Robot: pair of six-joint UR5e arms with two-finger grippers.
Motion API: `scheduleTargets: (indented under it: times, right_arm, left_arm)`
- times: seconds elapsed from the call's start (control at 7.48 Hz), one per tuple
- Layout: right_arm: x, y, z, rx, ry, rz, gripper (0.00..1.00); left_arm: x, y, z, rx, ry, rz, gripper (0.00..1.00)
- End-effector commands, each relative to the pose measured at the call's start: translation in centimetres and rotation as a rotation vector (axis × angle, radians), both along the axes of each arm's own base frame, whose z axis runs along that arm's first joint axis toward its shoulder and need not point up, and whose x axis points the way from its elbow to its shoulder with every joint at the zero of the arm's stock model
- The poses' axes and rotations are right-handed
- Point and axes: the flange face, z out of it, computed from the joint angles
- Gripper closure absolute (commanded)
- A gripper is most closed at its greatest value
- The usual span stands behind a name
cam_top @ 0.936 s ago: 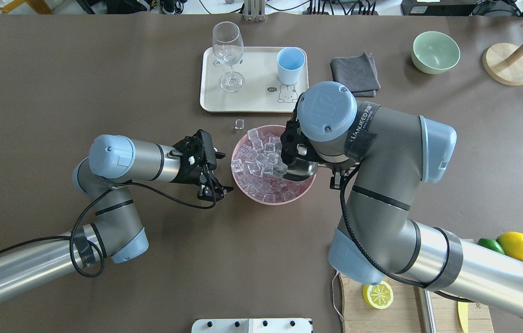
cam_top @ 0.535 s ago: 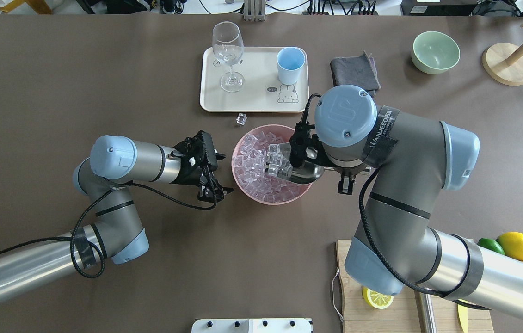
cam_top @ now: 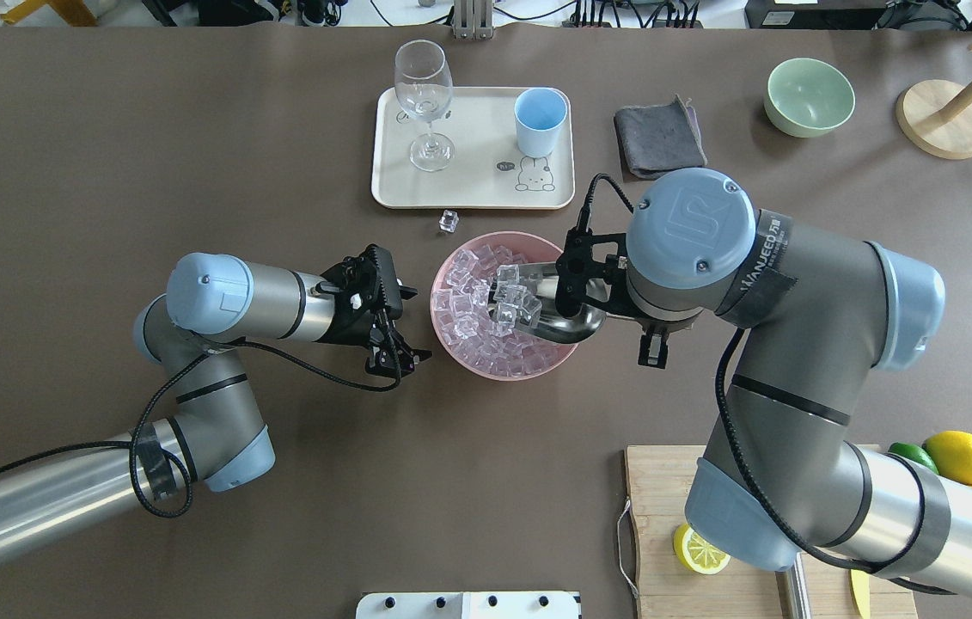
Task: Put ice in cup with scoop
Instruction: 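Dip the scoop into the ice cubes and scoop them up with the right gripper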
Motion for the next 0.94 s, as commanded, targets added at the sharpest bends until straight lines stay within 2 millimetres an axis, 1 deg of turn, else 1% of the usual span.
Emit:
scheduleTargets:
  times: [0.0,0.13,0.27,0.53,0.8]
  right_arm:
    - [2.6,1.6,0.5,0.036,-0.094,0.023,1.0]
    - [2.6,1.5,0.3,0.054,-0.163,0.051,1.0]
    - [2.8,1.7,-0.2,0.064,-0.23,0.082,1.0]
    - [3.5,2.0,-1.9,0.099,-0.389,0.137,1.0]
    - [4.4,2.1,-3.1,0.154,-0.545,0.194,1.0]
  left_arm:
    - [-0.1,-0.1,0.0,-0.001,0.0,-0.003,0.02]
    - [-0.8,0.4,2.0,-0.009,-0.013,-0.002,0.02]
    - [-1.9,0.9,2.8,0.001,0.001,-0.003,0.02]
    - [-2.3,0.3,2.7,0.0,0.003,-0.012,0.02]
    - [-2.8,-0.1,2.9,-0.004,0.001,-0.016,0.02]
